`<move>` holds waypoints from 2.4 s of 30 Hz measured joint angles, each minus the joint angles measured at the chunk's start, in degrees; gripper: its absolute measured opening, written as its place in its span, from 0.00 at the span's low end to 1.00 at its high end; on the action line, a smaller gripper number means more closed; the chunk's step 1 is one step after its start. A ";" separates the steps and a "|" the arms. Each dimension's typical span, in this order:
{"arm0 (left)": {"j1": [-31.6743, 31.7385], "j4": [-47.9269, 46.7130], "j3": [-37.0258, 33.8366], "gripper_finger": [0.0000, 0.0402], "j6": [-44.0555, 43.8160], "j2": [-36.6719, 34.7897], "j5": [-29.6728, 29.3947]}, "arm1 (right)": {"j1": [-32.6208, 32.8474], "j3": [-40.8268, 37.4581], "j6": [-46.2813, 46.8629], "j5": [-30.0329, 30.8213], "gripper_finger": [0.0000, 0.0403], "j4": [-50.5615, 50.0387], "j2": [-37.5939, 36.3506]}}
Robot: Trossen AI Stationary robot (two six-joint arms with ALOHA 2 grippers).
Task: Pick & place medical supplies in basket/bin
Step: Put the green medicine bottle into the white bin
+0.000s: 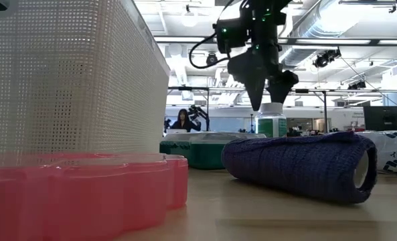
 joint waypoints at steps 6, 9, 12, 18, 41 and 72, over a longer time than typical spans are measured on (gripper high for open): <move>0.00 0.60 0.00 0.28 -2.54 -0.04 0.59 | 0.00 0.00 -1.36 -0.44 0.78 -1.85 0.00; 0.00 1.08 0.00 0.28 -4.67 -0.04 1.24 | 0.00 0.00 -3.00 -0.29 0.74 -1.95 0.00; 0.00 1.48 0.00 0.28 -6.25 0.00 4.15 | 0.00 0.00 -3.73 0.45 0.70 -1.92 0.00; 0.00 1.68 0.00 0.28 -6.26 1.22 10.27 | 0.00 0.02 -6.37 3.42 0.56 -1.89 0.00; 0.00 2.12 0.00 0.28 -4.67 0.55 10.57 | 4.54 37.33 -1.25 3.93 0.54 4.88 -5.00; -7.93 17.56 0.00 0.34 15.52 1.48 14.88 | 7.48 47.23 -3.32 3.00 0.55 13.80 9.51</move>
